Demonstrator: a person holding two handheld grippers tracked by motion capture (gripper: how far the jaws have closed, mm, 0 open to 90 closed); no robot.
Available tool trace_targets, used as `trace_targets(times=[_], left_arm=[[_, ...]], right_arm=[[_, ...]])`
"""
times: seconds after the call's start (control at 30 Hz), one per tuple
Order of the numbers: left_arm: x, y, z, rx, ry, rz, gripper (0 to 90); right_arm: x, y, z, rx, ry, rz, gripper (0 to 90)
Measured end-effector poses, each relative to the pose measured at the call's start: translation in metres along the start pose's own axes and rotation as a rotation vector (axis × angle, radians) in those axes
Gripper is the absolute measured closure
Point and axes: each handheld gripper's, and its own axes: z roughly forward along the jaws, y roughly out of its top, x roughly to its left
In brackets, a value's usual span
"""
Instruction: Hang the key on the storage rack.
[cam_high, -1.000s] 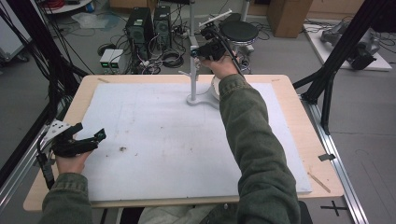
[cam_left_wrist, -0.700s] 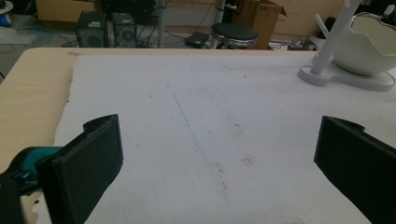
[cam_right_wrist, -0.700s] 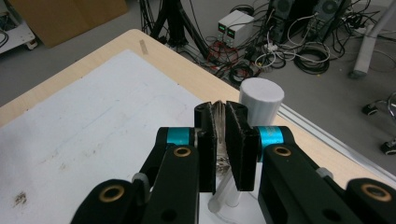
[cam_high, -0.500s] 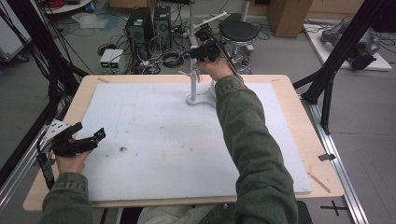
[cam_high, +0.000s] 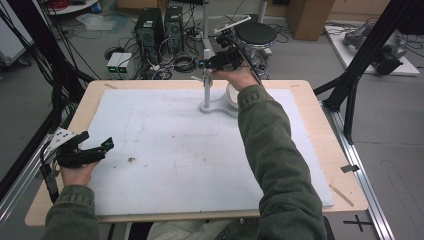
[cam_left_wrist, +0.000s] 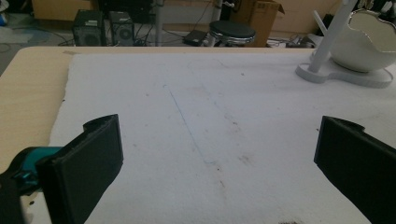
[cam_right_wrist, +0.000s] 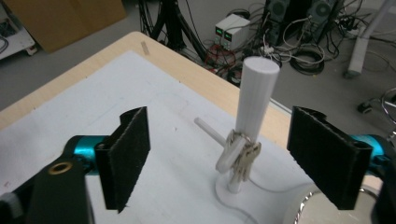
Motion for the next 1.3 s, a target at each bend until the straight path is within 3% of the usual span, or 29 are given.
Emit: trace_targets(times=[0.27, 0.33, 0.77, 1.3], left_arm=[[0.000, 0.000, 0.000, -0.001, -0.001, 0.000, 1.7], [0.000, 0.000, 0.000, -0.001, -0.002, -0.001, 1.7], [0.001, 0.000, 0.000, -0.003, -0.004, -0.001, 1.7], [0.000, 0.000, 0.001, -0.001, -0.001, 0.000, 1.7]], right_arm=[[0.002, -0.001, -0.011, 0.009, -0.021, -0.009, 9.9], [0.003, -0.001, -0.013, 0.024, -0.027, -0.007, 1.9], [0.004, -0.005, -0.029, 0.033, -0.050, -0.021, 0.6], [-0.016, -0.039, -0.052, 0.028, -0.071, 0.023, 0.6]])
